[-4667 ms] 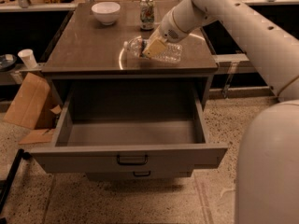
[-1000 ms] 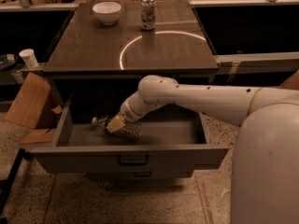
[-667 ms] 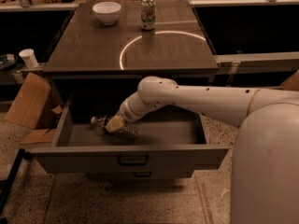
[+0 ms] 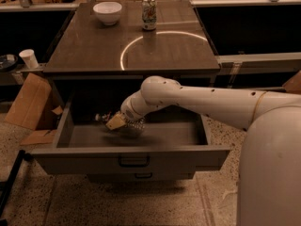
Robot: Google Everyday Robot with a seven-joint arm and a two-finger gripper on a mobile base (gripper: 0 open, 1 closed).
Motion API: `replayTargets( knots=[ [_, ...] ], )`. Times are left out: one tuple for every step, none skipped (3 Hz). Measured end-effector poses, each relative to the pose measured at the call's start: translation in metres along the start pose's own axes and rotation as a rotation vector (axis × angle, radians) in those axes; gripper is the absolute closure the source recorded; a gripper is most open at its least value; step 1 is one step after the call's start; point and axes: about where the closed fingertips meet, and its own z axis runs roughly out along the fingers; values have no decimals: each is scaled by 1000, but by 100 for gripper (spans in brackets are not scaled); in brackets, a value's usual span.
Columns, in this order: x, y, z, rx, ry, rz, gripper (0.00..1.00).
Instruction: Place water bottle into top drawer
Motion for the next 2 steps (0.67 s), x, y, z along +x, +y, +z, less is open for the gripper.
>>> replayTargets(
  knots=[
    [-13, -3, -20, -17, -55, -3, 0],
    [-28, -4, -57, -71, -128, -19, 0]
  ],
)
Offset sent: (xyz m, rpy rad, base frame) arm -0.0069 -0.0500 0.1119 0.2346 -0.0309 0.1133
